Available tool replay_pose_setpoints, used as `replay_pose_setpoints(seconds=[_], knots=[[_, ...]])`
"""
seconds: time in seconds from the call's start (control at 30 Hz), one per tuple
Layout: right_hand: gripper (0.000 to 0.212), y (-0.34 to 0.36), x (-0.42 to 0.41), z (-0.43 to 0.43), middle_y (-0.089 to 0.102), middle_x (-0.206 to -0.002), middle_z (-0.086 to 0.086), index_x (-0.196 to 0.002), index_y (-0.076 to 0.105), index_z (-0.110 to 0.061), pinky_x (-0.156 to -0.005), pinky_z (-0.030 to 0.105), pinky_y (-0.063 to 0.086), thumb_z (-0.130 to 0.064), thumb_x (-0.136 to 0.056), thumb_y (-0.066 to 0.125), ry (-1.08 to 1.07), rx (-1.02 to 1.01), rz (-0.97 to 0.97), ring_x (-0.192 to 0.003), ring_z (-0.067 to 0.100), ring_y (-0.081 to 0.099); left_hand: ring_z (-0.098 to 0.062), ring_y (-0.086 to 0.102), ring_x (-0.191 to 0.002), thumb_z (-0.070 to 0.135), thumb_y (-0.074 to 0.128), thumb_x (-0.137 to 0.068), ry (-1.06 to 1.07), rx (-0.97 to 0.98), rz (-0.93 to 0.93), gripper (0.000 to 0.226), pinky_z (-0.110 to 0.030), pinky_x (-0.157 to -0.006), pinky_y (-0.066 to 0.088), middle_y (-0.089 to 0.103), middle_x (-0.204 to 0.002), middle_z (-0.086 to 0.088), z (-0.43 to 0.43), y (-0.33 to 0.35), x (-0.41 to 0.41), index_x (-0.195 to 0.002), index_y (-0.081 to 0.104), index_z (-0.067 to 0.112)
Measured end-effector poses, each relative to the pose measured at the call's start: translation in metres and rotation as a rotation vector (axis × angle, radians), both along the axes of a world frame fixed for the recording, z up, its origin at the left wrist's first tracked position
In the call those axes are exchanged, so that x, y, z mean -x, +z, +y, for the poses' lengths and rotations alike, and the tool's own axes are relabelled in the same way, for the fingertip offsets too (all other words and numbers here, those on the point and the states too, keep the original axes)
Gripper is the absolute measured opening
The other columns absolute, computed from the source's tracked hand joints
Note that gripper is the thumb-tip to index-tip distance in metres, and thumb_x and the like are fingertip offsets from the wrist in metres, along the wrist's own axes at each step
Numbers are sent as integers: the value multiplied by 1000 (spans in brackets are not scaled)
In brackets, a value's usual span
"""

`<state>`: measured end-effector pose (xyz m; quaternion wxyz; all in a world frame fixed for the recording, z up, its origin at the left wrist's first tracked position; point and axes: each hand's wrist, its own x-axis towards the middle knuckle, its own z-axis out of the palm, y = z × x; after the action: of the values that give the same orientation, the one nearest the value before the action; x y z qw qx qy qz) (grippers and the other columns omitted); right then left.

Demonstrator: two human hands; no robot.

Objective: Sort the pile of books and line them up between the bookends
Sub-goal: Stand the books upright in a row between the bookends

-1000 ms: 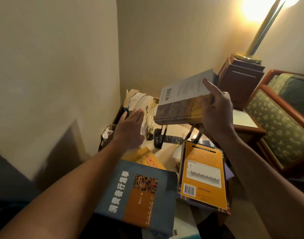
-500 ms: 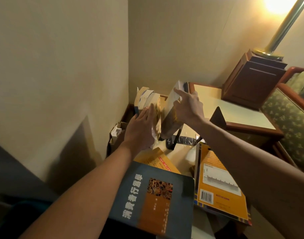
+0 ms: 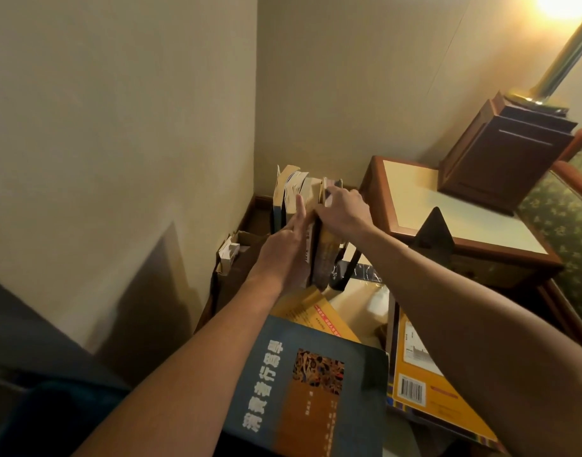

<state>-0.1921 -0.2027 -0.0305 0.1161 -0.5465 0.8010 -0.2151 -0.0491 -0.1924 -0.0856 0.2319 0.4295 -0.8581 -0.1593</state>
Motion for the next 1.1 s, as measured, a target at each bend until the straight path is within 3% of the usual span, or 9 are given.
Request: replay_pose_setpoints(seconds=[0.07, 0.17, 0.27, 0.43, 0.6, 0.67, 0.77, 0.97, 1.1], knots=[[43, 5, 4, 2, 56, -124, 15, -133, 59, -17, -71, 27, 45, -41, -97, 53, 31, -30, -18, -91, 22, 53, -32, 71, -96, 14, 52, -102, 5, -16, -6, 85, -39, -87, 52, 66, -127, -17, 1, 1, -1, -155, -14, 9], [37, 12, 8, 8, 63, -117, 12, -132, 59, -15, -52, 32, 59, -29, -100, 50, 70, -39, -192, -82, 20, 65, -31, 72, -90, 21, 53, -101, -12, 3, 45, 89, -41, -81, 54, 63, -133, -14, 0, -4, -1, -157, -15, 9], [30, 13, 7, 16, 64, -113, 10, -128, 60, -15, -61, 37, 64, -21, -101, 48, 113, -34, -277, -83, 17, 65, -29, 70, -102, 26, 53, -101, -10, -3, 99, 90, -44, -87, 55, 42, -156, -3, -2, -7, -6, -157, -17, 10], [18, 11, 1, 25, 63, -110, 8, -113, 60, -16, -69, 43, 64, -23, -101, 48, 155, -3, -234, -92, 23, 66, -27, 60, -123, 16, 59, -96, -46, 21, 24, 102, -41, -103, 47, 24, -165, 2, -9, -9, -15, -154, -25, 15], [17, 5, 5, 35, 56, -116, 2, -115, 60, -18, -76, 41, 62, -25, -104, 48, 181, 52, -193, -98, 21, 63, -23, 16, -153, 18, 71, -88, -82, 130, -158, 106, -48, -121, 26, 13, -167, -7, -13, -15, -13, -159, -8, 12], [21, 3, 7, 41, 59, -119, 4, -121, 60, -20, -70, 34, 62, -25, -104, 50, 193, 64, -181, -91, 17, 63, -19, 7, -154, 12, 65, -92, -72, 177, -170, 93, -48, -121, 26, 13, -167, -4, -14, -19, -12, -160, 2, 12], [28, 2, 11, 52, 58, -107, -1, -129, 59, -21, -54, 12, 42, -22, -102, 52, 236, 72, -106, -73, 2, 56, -19, 7, -154, 9, 57, -95, -70, 163, -132, 79, -48, -122, 24, 15, -167, -3, -10, -19, -11, -160, 11, 14], [35, 4, 14, 80, 68, -112, 6, -133, 58, -25, -54, 18, 41, -20, -99, 58, 278, 113, -114, -65, 3, 57, -24, 5, -155, 5, 47, -85, -83, 132, -25, 79, -49, -124, 13, 17, -166, -5, 22, -11, -14, -159, 19, 14], [34, 1, 12, 112, 74, -109, 7, -131, 59, -24, -64, 26, 58, -15, -98, 58, 300, 161, -145, -78, 2, 69, -26, 9, -154, 9, 49, -83, -50, 125, -48, 80, -51, -123, 19, 17, -167, -4, 37, -19, -19, -158, 22, 13]])
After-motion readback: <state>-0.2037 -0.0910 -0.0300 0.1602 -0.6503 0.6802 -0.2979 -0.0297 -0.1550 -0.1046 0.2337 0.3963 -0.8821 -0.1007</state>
